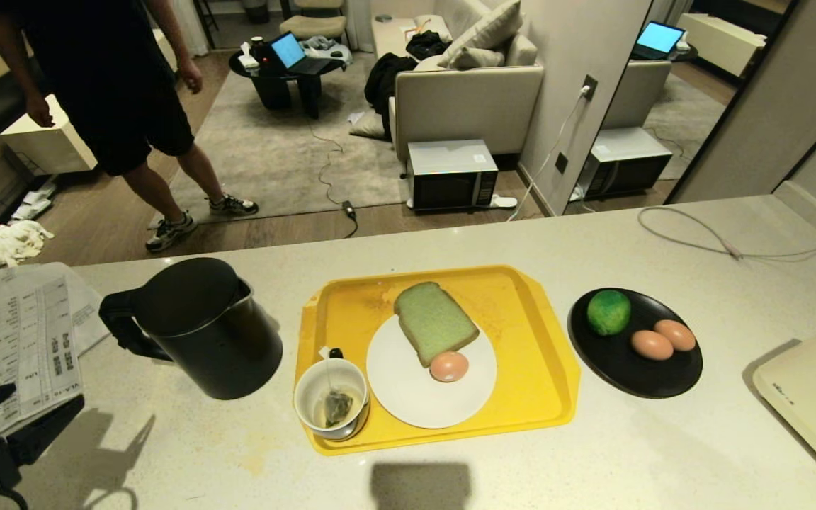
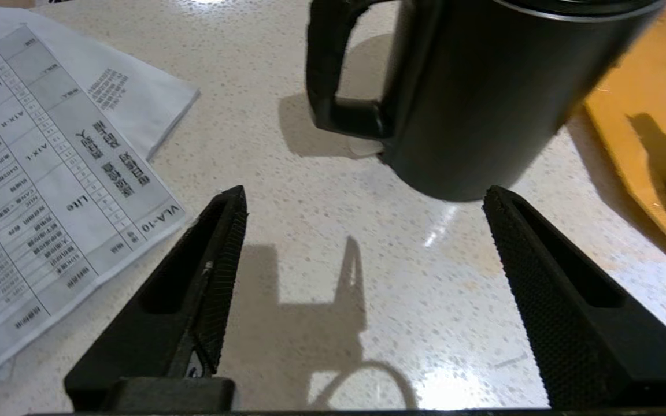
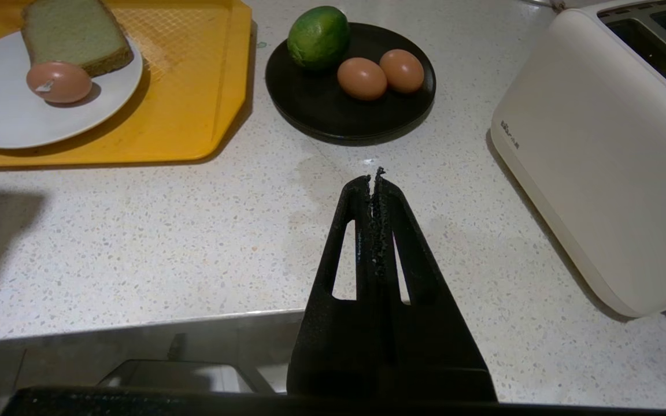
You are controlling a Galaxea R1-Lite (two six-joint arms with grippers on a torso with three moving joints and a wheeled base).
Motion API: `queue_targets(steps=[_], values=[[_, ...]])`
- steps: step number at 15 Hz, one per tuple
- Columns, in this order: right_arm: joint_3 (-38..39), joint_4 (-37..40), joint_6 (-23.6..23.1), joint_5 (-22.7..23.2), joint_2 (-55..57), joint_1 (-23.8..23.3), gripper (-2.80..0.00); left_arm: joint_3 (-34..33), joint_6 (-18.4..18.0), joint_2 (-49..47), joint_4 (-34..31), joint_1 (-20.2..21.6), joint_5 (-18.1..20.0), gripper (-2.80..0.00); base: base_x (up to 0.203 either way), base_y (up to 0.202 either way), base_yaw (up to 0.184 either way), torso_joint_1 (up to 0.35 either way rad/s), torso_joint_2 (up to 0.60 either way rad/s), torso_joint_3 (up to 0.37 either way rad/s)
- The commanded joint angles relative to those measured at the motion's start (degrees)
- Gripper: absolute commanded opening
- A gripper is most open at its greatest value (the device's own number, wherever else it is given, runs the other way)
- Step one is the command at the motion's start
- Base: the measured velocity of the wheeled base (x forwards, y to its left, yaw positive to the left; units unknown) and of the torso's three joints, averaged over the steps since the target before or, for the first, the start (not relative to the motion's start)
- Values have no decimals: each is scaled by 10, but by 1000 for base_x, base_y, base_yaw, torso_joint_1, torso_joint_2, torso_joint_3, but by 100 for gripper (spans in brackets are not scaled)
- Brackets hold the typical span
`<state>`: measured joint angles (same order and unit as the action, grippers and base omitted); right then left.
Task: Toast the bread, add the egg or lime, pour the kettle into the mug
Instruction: Pick up the kettle
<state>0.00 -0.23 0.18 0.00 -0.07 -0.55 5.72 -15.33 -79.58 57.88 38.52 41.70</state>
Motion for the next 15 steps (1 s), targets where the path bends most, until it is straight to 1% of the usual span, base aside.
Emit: queue_targets(steps=[1, 5, 7, 10, 12, 15], values=[[1, 0, 0, 0, 1, 0, -280, 27, -3, -48, 3, 1, 2, 0, 0, 0, 0, 0, 0, 0], [1, 0, 0, 0, 1, 0, -280, 54, -3, -83, 5, 1, 2, 0, 0, 0, 0, 0, 0, 0], [1, 0, 0, 0, 1, 0, -280, 46, -1, -81, 11, 1, 2, 0, 0, 0, 0, 0, 0, 0], [1, 0, 0, 0, 1, 0, -280, 42, 10, -66, 12, 1, 2, 0, 0, 0, 0, 0, 0, 0], [1, 0, 0, 0, 1, 0, -280, 42, 25, -42, 15, 1, 1, 0, 0, 0, 0, 0, 0, 0], [1, 0, 0, 1, 1, 0, -280, 26, 71, 17, 10, 0, -2, 0, 0, 0, 0, 0, 0, 0]])
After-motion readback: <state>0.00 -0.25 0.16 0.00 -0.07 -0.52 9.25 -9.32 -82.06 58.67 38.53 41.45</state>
